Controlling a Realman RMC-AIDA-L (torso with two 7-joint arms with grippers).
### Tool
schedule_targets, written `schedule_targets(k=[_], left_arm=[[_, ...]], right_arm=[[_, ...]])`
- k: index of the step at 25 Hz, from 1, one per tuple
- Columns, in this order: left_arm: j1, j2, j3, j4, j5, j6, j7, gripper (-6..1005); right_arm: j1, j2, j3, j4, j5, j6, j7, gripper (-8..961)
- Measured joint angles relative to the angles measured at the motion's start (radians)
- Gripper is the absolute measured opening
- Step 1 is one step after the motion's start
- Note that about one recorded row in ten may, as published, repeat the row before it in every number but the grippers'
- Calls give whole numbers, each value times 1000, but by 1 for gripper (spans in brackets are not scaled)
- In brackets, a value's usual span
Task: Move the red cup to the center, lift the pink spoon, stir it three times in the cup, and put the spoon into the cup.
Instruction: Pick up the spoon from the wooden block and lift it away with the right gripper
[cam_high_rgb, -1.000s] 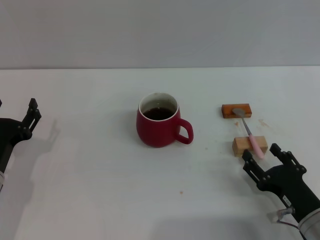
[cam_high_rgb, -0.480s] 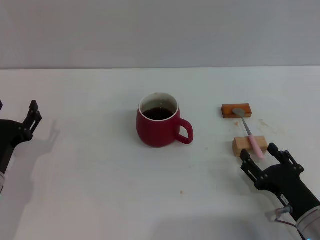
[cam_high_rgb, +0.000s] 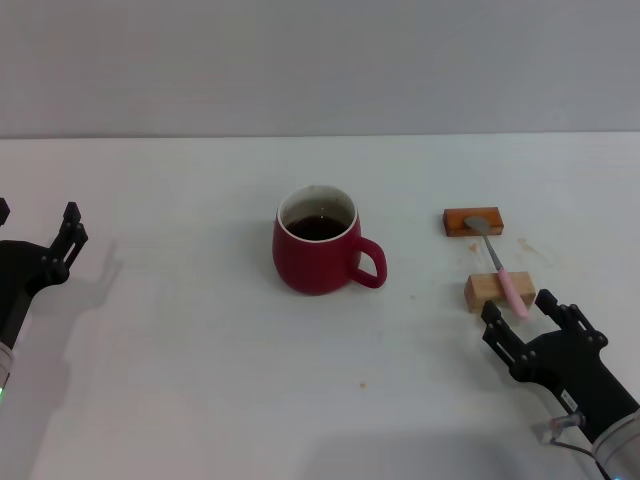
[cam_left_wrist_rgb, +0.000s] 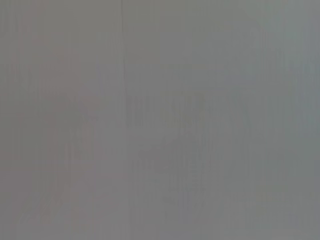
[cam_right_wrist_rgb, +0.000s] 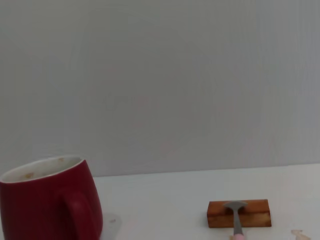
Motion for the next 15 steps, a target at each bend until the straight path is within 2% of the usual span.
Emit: schedule_targets(k=[15], left_arm=[[0,0,0,0,0,-2,1,844]], right_arm=[[-6,1,4,10,0,-3,16,752]])
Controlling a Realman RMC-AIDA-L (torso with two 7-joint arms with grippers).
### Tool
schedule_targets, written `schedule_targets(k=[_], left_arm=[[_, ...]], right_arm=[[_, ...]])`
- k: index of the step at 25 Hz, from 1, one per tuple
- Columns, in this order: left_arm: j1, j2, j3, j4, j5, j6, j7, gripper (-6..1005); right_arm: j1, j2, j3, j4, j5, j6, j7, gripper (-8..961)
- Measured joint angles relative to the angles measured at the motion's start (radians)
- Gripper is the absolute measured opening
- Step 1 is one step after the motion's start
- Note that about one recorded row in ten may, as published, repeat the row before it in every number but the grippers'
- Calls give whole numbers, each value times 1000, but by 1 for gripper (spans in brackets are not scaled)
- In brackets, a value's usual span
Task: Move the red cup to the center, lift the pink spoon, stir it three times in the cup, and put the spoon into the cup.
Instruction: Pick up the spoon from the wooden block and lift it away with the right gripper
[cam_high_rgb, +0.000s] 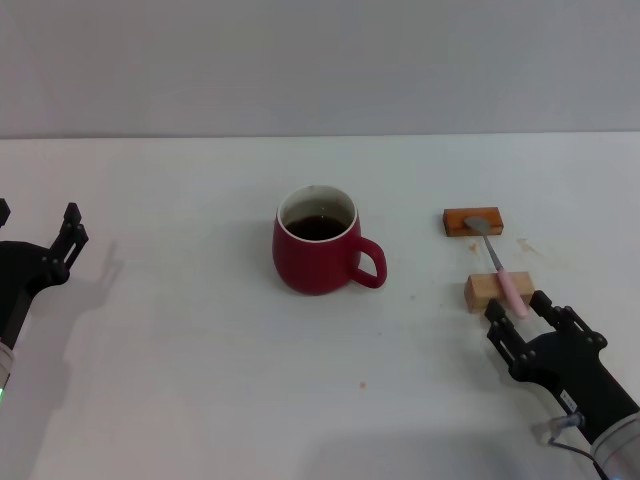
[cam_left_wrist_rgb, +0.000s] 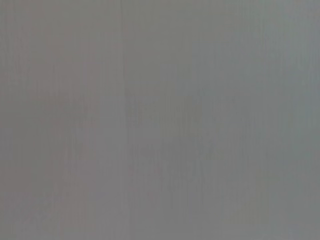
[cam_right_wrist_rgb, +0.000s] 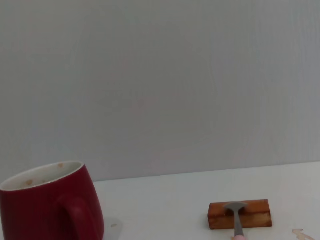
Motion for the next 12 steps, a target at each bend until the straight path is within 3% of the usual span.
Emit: schedule_targets(k=[12], left_arm=[[-2,2,1,1,0,-1,0,844]], right_arm=[[3,-1,1,0,0,0,3,454]])
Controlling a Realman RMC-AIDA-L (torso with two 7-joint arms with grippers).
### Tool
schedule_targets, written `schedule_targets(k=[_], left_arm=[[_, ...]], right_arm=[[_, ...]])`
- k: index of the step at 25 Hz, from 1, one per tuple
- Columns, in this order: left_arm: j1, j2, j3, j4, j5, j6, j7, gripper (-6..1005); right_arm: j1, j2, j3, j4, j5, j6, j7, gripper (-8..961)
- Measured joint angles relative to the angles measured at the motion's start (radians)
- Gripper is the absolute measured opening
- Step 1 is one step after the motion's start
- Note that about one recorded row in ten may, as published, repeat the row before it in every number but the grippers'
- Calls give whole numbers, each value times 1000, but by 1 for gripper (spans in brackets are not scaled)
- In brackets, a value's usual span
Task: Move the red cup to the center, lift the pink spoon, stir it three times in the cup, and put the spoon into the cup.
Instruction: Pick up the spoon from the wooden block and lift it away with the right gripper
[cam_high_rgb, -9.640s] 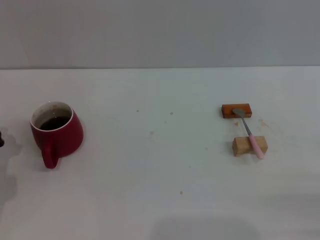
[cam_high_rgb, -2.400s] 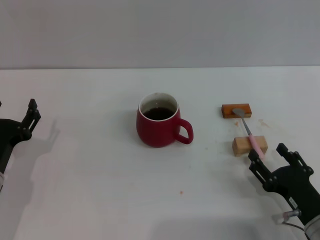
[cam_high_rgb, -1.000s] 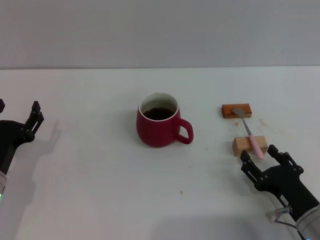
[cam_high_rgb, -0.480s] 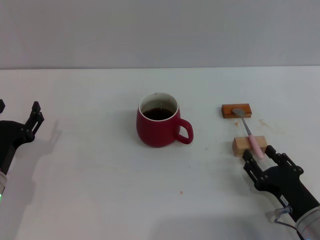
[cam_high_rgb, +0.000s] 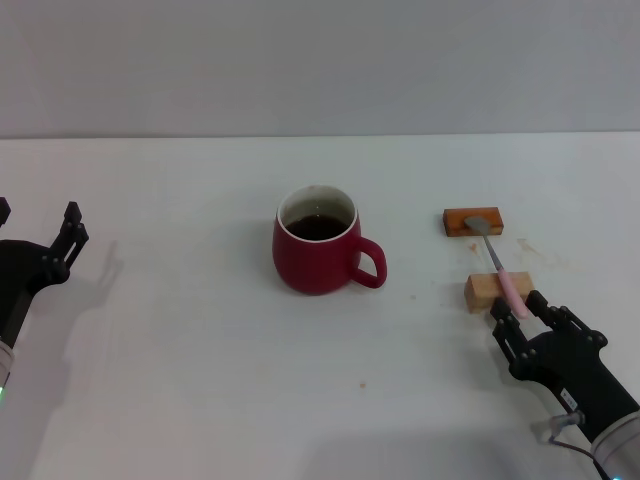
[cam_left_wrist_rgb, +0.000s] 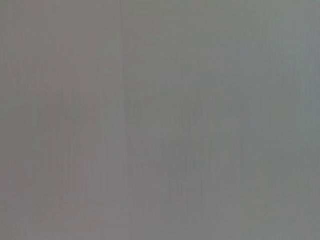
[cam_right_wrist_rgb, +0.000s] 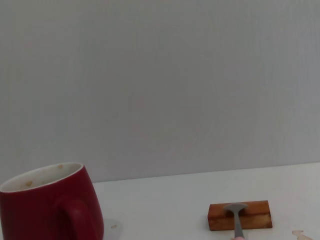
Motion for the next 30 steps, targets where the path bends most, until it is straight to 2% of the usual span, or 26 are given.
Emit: schedule_targets(k=[18,28,30], left_arm=[[-2,0,0,4,0,-3,0,844],[-4,0,2,9,0,-3,0,844],[-5,0,2,9,0,-3,0,844]], right_arm=[[10,0,10,-2,2,7,0,454],[11,0,11,-3,3,15,0,319],[15,0,11,-3,3,27,0,319]])
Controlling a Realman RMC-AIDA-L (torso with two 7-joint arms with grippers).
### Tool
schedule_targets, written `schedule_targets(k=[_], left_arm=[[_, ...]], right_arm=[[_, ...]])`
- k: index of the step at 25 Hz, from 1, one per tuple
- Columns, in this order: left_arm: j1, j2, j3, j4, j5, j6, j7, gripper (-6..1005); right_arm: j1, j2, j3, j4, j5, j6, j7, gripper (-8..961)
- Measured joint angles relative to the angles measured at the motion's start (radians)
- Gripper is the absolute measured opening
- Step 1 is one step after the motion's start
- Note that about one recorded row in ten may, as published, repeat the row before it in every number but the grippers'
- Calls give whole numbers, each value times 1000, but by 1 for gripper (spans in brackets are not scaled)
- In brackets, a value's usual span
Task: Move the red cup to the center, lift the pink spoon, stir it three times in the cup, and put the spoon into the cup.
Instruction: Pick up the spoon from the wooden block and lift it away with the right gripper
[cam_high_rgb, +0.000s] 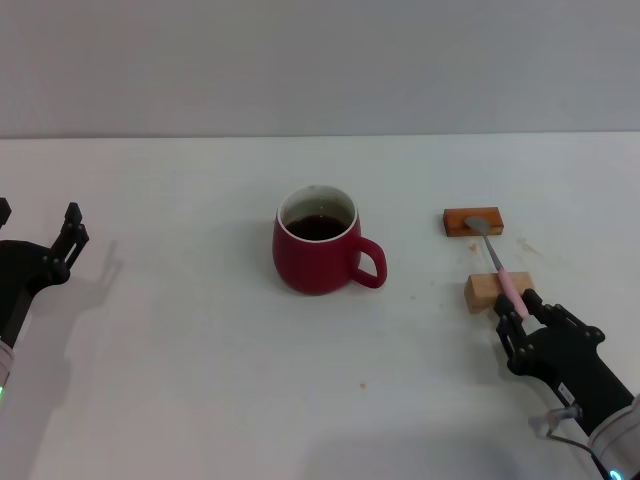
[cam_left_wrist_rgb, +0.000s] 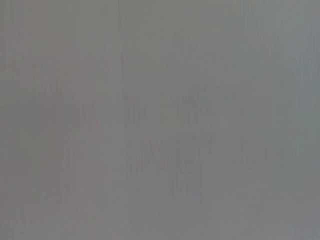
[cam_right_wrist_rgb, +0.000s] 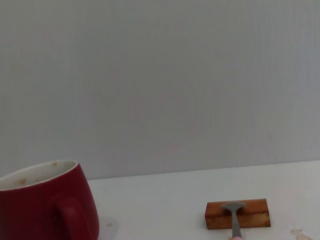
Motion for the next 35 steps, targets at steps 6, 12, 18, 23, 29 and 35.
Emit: schedule_targets(k=[6,12,18,23,29,35], left_arm=[[-1,0,2,0,1,0,0,844],[-1,0,1,3,2,0,0,844],[-1,0,1,6,2,-7,0,844],[-2,0,1,4,2,-6,0,844],[-7,0,1,3,1,-4,0,844],[-10,0,1,4,2,-3,0,844]], right_arm=[[3,0,1,2,0,7,0,317],[-11,1,22,11,0,-1,0,315],[-21,2,30,18,0,-14,-9,166],[-33,2,24,23,1,-57,-21,158],[-56,-3,34,53,4,-91,-54,154],[-61,-4,33,51,5,-128,-56,144]])
